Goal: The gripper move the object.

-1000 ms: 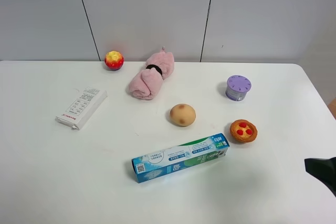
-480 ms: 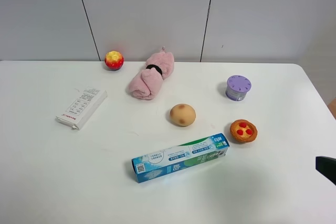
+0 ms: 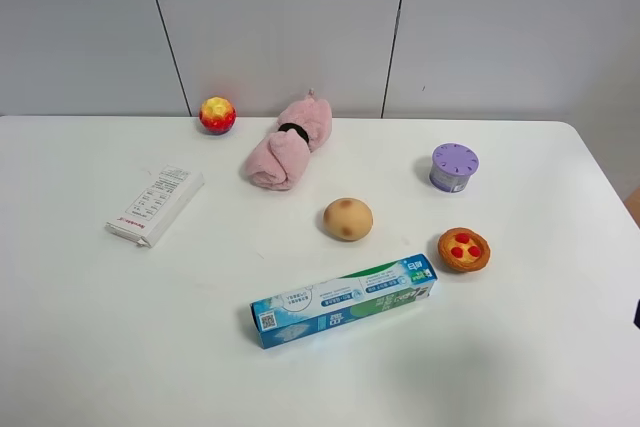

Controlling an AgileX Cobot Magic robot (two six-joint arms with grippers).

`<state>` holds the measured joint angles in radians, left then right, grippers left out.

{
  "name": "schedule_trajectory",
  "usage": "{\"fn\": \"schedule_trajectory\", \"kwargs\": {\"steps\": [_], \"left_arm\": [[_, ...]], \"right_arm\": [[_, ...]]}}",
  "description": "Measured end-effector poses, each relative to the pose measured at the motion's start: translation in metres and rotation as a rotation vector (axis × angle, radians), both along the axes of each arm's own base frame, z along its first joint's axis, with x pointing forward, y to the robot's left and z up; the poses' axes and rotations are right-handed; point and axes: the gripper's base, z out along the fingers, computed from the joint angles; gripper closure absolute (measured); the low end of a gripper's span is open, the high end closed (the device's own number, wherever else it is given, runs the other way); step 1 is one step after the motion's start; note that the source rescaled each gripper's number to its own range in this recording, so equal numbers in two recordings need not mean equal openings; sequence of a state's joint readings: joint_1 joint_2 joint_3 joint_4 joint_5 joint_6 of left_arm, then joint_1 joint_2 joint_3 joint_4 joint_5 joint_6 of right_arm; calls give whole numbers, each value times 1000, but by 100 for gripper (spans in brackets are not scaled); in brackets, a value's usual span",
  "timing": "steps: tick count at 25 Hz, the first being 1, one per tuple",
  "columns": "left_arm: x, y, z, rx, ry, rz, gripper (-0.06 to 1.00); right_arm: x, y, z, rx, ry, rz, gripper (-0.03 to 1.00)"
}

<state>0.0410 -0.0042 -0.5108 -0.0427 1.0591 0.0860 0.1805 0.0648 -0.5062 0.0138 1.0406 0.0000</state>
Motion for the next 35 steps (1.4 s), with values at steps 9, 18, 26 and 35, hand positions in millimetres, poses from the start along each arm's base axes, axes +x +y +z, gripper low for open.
{"fn": "schedule_trajectory", "kwargs": {"steps": [9, 18, 26, 35], "left_arm": [[0, 0, 0, 0, 0, 0, -6], [0, 0, 0, 0, 0, 0, -6], [0, 0, 0, 0, 0, 0, -6], [0, 0, 0, 0, 0, 0, -6]], "right_arm": [[-9, -2, -8, 12, -23, -8, 26], [-9, -2, -8, 13, -21, -12, 26], [-9, -2, -8, 17, -21, -101, 26], [-9, -1, -8, 16, -22, -175, 26]]}}
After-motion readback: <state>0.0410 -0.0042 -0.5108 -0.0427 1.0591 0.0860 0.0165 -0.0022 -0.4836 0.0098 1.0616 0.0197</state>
